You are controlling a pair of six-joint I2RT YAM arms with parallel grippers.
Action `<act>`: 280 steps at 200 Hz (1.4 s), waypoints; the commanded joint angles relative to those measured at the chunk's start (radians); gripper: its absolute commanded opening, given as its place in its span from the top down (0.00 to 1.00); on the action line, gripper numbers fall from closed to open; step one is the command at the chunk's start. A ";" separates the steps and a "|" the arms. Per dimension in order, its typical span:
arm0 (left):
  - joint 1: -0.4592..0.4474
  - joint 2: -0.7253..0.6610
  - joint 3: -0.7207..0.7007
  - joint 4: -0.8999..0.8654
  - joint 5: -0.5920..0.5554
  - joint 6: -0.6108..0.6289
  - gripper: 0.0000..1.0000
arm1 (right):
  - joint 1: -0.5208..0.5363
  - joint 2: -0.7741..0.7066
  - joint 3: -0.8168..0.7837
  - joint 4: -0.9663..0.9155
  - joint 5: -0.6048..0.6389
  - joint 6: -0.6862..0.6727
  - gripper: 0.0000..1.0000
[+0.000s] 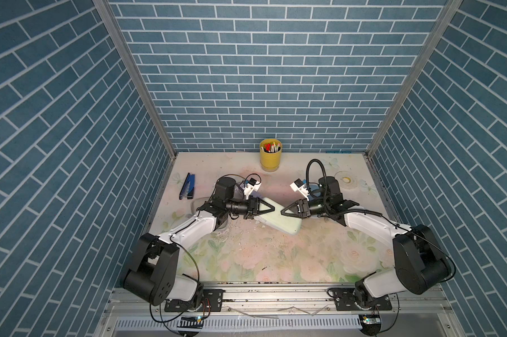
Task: Put umbrellas into zippered umbrella sleeves
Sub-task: Adjust the umbrella sleeve.
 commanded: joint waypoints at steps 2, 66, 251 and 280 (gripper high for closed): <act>-0.004 -0.028 0.117 0.060 0.018 0.107 0.85 | 0.051 0.035 0.019 -0.145 -0.026 -0.083 0.41; 0.079 -0.046 0.127 0.040 0.008 0.122 0.91 | -0.100 0.017 -0.049 -0.060 0.064 0.026 0.32; 0.203 -0.104 -0.166 0.313 -0.581 -0.301 0.21 | -0.069 0.058 -0.118 0.716 0.469 0.684 0.90; 0.089 -0.228 -0.302 0.358 -0.832 -0.351 0.11 | -0.030 0.015 -0.111 0.664 0.641 0.692 0.91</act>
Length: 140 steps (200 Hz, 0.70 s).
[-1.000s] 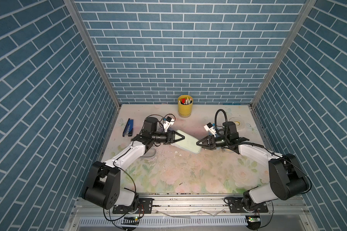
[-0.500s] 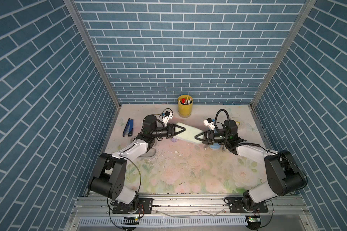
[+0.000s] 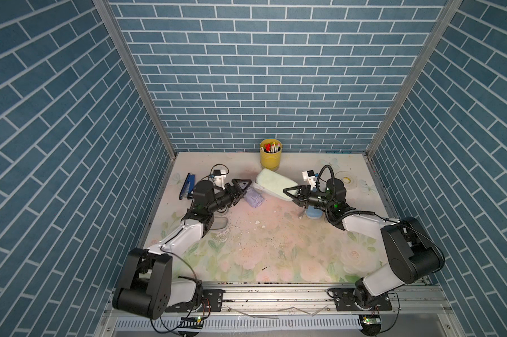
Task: Put umbrellas into zippered umbrella sleeves
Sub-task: Adjust the umbrella sleeve.
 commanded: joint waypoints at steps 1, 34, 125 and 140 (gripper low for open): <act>-0.099 -0.063 -0.079 0.028 -0.285 -0.062 0.11 | 0.026 -0.064 0.006 0.015 0.233 0.053 0.91; -0.231 0.048 -0.069 0.206 -0.358 -0.096 0.08 | 0.115 -0.098 0.007 -0.032 0.380 0.055 0.90; -0.285 0.315 0.018 0.495 -0.366 -0.183 0.33 | 0.313 -0.040 0.067 0.015 0.519 0.144 0.89; -0.273 0.344 0.020 0.541 -0.362 -0.205 0.42 | 0.324 -0.029 0.081 0.016 0.491 0.158 0.81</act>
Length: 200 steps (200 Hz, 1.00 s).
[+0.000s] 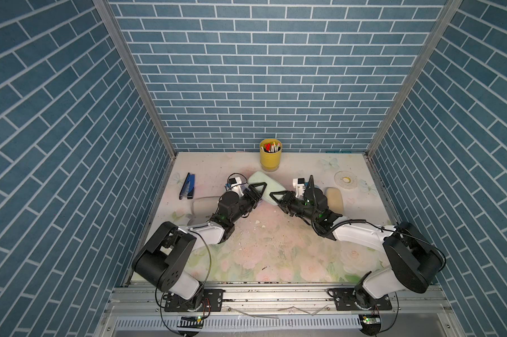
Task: Put umbrellas into zippered umbrella sleeves
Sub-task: Adjust the umbrella sleeve, then zip the zipper on the umbrella sleeve.
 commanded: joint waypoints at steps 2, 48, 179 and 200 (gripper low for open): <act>0.009 0.045 0.017 0.121 -0.008 -0.034 0.43 | 0.017 0.015 0.061 0.116 0.002 0.066 0.80; 0.135 0.029 0.043 0.125 0.203 -0.041 0.68 | -0.120 -0.024 0.030 -0.013 -0.338 -0.091 0.41; 0.231 -0.140 0.140 -0.212 0.632 0.143 0.70 | 0.076 -0.216 0.053 -0.466 0.164 -1.218 0.53; 0.230 -0.143 0.142 -0.226 0.633 0.151 0.70 | 0.109 -0.188 0.075 -0.478 0.166 -1.248 0.54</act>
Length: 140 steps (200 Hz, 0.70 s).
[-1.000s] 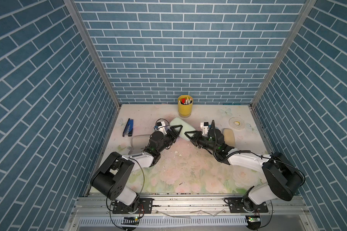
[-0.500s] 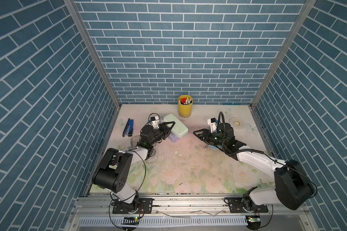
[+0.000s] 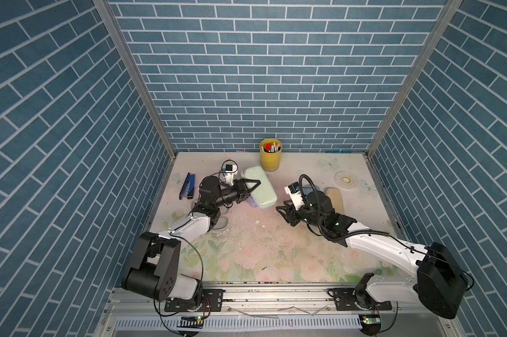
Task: Put umbrellas into zippered umbrella sleeves
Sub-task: Zip the zipper on the umbrella sleeve.
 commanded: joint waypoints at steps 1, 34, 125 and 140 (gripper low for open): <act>-0.006 -0.021 0.016 0.027 0.022 0.028 0.70 | 0.036 0.024 0.054 0.010 0.019 -0.105 0.54; -0.006 -0.018 0.021 0.011 0.017 0.045 0.72 | 0.052 0.024 0.052 0.020 0.036 -0.105 0.55; -0.024 -0.031 0.023 -0.094 0.058 0.129 0.79 | 0.052 0.019 0.089 -0.009 -0.003 -0.168 0.91; -0.023 -0.037 0.035 -0.153 0.076 0.166 0.80 | 0.051 0.012 0.087 -0.028 -0.009 -0.186 0.99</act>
